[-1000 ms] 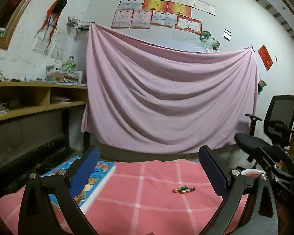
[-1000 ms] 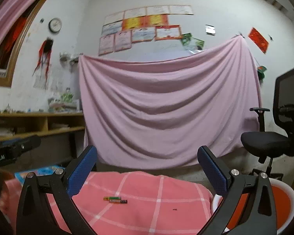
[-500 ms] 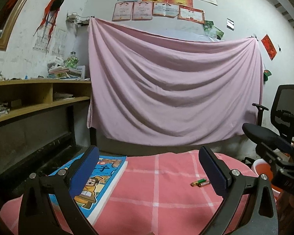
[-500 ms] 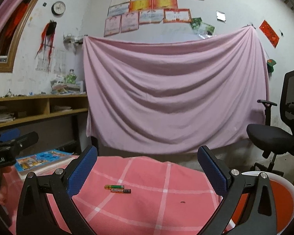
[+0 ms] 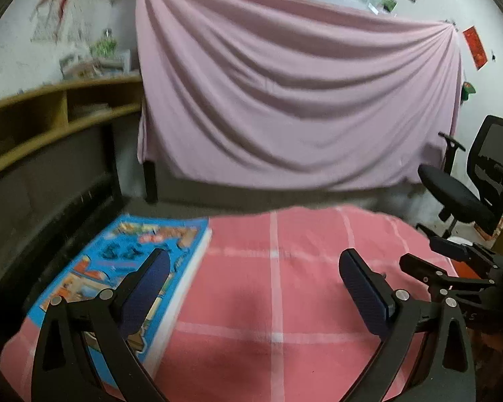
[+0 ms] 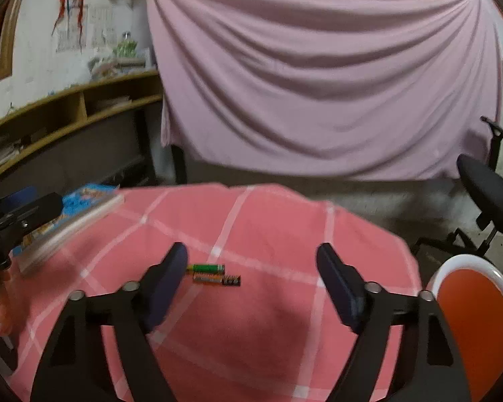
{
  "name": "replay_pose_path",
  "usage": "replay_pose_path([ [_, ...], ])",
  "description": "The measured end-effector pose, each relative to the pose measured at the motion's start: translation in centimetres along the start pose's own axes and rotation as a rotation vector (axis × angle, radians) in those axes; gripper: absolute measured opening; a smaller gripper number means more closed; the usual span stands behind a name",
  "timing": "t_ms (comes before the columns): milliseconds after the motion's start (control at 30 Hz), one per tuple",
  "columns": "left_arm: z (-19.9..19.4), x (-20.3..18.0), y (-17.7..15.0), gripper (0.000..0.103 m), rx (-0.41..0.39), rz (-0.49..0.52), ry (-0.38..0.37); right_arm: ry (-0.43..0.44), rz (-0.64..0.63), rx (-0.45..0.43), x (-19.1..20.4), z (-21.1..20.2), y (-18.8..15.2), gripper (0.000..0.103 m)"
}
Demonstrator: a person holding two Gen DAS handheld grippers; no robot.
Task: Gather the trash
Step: 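Move both open grippers back over the table toward the two batteries, then grasp the green battery with left gripper while right grasps the POWER battery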
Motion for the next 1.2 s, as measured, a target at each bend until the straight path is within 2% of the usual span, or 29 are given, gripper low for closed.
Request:
replay_pose_path([
  [167,2.5,-0.8,-0.7,0.072,0.109,0.009,-0.045,0.041,-0.035,0.106,0.9,1.8,-0.6,0.07],
  [333,4.5,-1.6,-1.2,0.06,0.197,0.008,-0.097,0.073,-0.047,0.186,1.2,3.1,-1.1,0.065],
  [500,5.7,-2.3,-1.3,0.059,0.243,-0.001,-0.13,0.099,-0.067,0.245,1.7,4.2,-1.5,0.063],
  [633,5.9,-2.6,-1.2,0.059,0.258,-0.006,-0.146,0.106,-0.059,0.253,1.4,4.0,-1.7,0.041],
  [833,6.5,-3.3,-1.0,0.055,0.291,-0.01,-0.196,0.108,-0.042,0.248,0.5,3.5,-1.7,0.04],
  [1033,7.0,-5.6,-0.7,0.054,0.313,0.059,-0.251,0.058,0.012,0.237,-2.6,2.8,-2.1,0.04],
  [1100,7.7,-6.8,-0.6,0.048,0.331,0.096,-0.268,0.053,0.034,0.236,-3.6,2.6,-2.2,0.04],
  [1167,8.5,-8.1,-0.6,0.037,0.359,0.141,-0.279,0.054,0.055,0.236,-4.3,2.4,-2.4,0.04],
  [1200,8.9,-8.7,-0.6,0.035,0.37,0.163,-0.28,0.057,0.062,0.235,-4.6,2.3,-2.4,0.04],
])
Point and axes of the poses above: each gripper's, at about its wrist camera, not at the fingertips, and z roughly the way its jaws point, x to its left, y to its top, the point moved 7 cm from there along z, roughly the way its jaws point, and after that the axes turned 11 degrees about x, right-handed, at the moved point
